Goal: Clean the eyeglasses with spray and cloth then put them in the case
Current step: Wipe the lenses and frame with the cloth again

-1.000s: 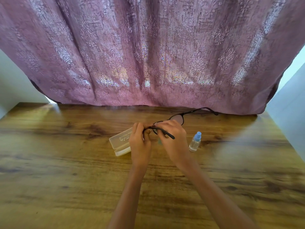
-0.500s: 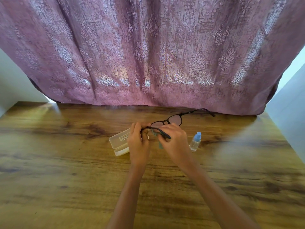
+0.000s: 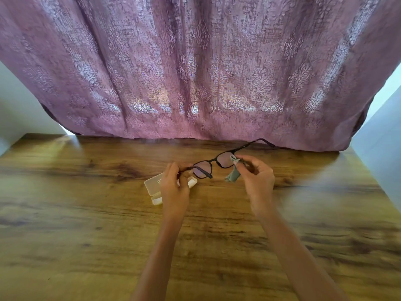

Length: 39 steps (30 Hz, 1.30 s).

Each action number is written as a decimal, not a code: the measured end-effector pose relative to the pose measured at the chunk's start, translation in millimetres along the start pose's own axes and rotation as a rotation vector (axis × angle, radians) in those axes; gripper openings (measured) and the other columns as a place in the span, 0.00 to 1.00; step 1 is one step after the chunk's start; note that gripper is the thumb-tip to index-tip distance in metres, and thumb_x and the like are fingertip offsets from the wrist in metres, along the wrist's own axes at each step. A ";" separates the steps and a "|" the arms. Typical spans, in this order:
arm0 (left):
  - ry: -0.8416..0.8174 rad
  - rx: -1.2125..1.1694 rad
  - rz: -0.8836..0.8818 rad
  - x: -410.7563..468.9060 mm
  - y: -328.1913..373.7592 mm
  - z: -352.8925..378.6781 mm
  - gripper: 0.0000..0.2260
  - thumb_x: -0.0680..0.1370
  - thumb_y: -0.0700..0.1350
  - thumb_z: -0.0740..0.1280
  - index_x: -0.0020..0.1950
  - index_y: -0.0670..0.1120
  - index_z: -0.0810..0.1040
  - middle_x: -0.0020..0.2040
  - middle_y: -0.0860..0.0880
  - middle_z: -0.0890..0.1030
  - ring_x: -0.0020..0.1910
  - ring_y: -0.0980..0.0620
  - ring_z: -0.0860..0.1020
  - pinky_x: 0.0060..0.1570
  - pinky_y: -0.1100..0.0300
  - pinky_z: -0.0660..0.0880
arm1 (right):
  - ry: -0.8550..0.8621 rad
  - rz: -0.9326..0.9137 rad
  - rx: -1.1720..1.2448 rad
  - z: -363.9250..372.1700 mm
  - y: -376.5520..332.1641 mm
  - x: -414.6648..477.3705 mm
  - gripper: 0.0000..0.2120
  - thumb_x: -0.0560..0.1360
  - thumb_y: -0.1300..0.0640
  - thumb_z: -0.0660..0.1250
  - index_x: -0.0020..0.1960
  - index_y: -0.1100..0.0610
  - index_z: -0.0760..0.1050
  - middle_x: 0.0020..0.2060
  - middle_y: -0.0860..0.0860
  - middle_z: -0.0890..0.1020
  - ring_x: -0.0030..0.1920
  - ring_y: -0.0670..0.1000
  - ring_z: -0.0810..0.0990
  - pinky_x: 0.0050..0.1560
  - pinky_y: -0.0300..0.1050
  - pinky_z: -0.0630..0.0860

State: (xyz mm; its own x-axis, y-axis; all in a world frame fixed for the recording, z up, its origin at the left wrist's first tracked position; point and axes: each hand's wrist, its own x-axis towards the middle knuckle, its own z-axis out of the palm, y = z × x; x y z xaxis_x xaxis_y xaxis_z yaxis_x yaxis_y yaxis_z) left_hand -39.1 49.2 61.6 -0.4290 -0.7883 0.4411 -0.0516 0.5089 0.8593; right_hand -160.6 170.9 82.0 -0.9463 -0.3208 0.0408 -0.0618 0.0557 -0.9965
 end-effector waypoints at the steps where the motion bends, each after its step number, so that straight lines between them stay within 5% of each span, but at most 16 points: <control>1: -0.014 -0.020 -0.015 -2.2 -1.5 -0.4 0.16 0.74 0.27 0.62 0.46 0.49 0.76 0.45 0.56 0.77 0.46 0.60 0.76 0.46 0.69 0.71 | -0.029 0.039 0.058 0.6 -0.3 0.9 0.08 0.72 0.62 0.71 0.47 0.50 0.81 0.36 0.45 0.84 0.39 0.44 0.82 0.40 0.33 0.75; 4: -0.059 -0.041 -0.036 -8.8 -7.7 -6.8 0.18 0.74 0.29 0.65 0.44 0.55 0.77 0.45 0.53 0.80 0.47 0.54 0.78 0.47 0.62 0.74 | -0.081 0.083 0.106 0.2 2.7 5.2 0.05 0.71 0.62 0.72 0.46 0.55 0.82 0.33 0.46 0.85 0.38 0.46 0.84 0.39 0.33 0.76; 8: -0.248 -0.080 -0.012 -10.2 -17.8 -27.4 0.19 0.72 0.29 0.68 0.46 0.55 0.80 0.48 0.57 0.83 0.51 0.57 0.80 0.51 0.65 0.75 | -0.062 0.154 0.079 -2.7 12.9 10.6 0.05 0.68 0.60 0.75 0.44 0.55 0.83 0.43 0.55 0.84 0.45 0.53 0.83 0.46 0.48 0.80; 11: -0.414 -0.244 -0.201 -8.0 -17.0 -36.3 0.15 0.76 0.31 0.65 0.50 0.51 0.81 0.48 0.60 0.84 0.50 0.59 0.81 0.50 0.67 0.75 | -0.089 0.192 0.064 -4.3 15.3 9.6 0.05 0.67 0.60 0.75 0.42 0.54 0.82 0.41 0.54 0.85 0.44 0.53 0.82 0.49 0.51 0.79; 16: -0.541 -0.060 -0.330 9.6 -11.6 -27.9 0.09 0.78 0.48 0.64 0.53 0.50 0.83 0.48 0.53 0.84 0.51 0.55 0.79 0.53 0.61 0.73 | -0.185 0.156 0.057 0.3 10.9 1.7 0.04 0.70 0.65 0.73 0.43 0.57 0.82 0.35 0.48 0.82 0.38 0.45 0.79 0.42 0.40 0.77; 18: -0.633 0.009 -0.336 19.0 -7.8 -19.9 0.09 0.78 0.51 0.64 0.49 0.51 0.83 0.41 0.52 0.83 0.46 0.55 0.79 0.47 0.63 0.71 | -0.212 0.133 0.080 2.7 10.9 -0.6 0.05 0.70 0.66 0.73 0.42 0.58 0.81 0.35 0.48 0.82 0.36 0.43 0.79 0.40 0.36 0.75; 20: -0.756 0.055 -0.282 24.9 -4.5 -12.9 0.07 0.78 0.50 0.65 0.46 0.52 0.83 0.40 0.49 0.82 0.43 0.56 0.78 0.45 0.62 0.71 | -0.229 0.115 0.072 3.8 12.4 -1.7 0.04 0.70 0.66 0.72 0.44 0.60 0.82 0.35 0.48 0.83 0.37 0.43 0.80 0.41 0.38 0.76; 24: -0.828 0.052 -0.232 29.3 -7.2 -6.2 0.07 0.78 0.44 0.66 0.44 0.47 0.84 0.44 0.51 0.85 0.49 0.53 0.81 0.56 0.50 0.75 | -0.214 0.109 0.072 2.4 18.6 -1.6 0.06 0.70 0.66 0.72 0.45 0.57 0.83 0.38 0.49 0.84 0.41 0.46 0.82 0.46 0.44 0.78; 27: -0.814 0.077 -0.226 28.0 -7.2 -2.2 0.09 0.77 0.44 0.67 0.39 0.49 0.85 0.41 0.52 0.86 0.46 0.53 0.82 0.56 0.47 0.75 | -0.151 -0.127 -0.141 2.7 24.9 -3.0 0.09 0.70 0.65 0.72 0.44 0.52 0.84 0.40 0.44 0.84 0.41 0.44 0.82 0.44 0.43 0.78; 32: -0.770 0.067 -0.313 25.7 -1.1 2.4 0.11 0.78 0.44 0.67 0.36 0.51 0.84 0.41 0.52 0.85 0.47 0.54 0.81 0.55 0.53 0.73 | -0.153 -0.631 -0.508 5.3 38.0 -9.6 0.08 0.71 0.65 0.70 0.50 0.61 0.83 0.42 0.49 0.77 0.43 0.48 0.77 0.42 0.42 0.76; 36: -0.752 0.078 -0.311 24.3 1.6 2.4 0.11 0.77 0.44 0.67 0.37 0.50 0.84 0.40 0.53 0.85 0.44 0.57 0.81 0.48 0.62 0.74 | -0.278 -0.725 -0.597 8.5 42.1 -20.5 0.11 0.74 0.59 0.64 0.52 0.61 0.82 0.43 0.52 0.78 0.46 0.49 0.77 0.48 0.38 0.74; 39: -0.741 0.090 -0.314 21.8 4.6 2.1 0.09 0.77 0.43 0.67 0.39 0.47 0.85 0.39 0.53 0.85 0.41 0.60 0.80 0.41 0.71 0.72 | -0.254 -0.769 -0.628 11.1 37.7 -15.6 0.09 0.73 0.64 0.66 0.51 0.62 0.82 0.43 0.53 0.79 0.46 0.50 0.76 0.50 0.33 0.67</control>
State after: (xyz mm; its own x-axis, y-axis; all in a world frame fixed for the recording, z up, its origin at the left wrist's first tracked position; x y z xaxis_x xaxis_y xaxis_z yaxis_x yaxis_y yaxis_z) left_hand -50.5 35.0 74.6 -0.8669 -0.4810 -0.1312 -0.3283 0.3527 0.8763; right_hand -144.7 167.4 43.0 -0.4898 -0.6652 0.5635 -0.8477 0.2123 -0.4862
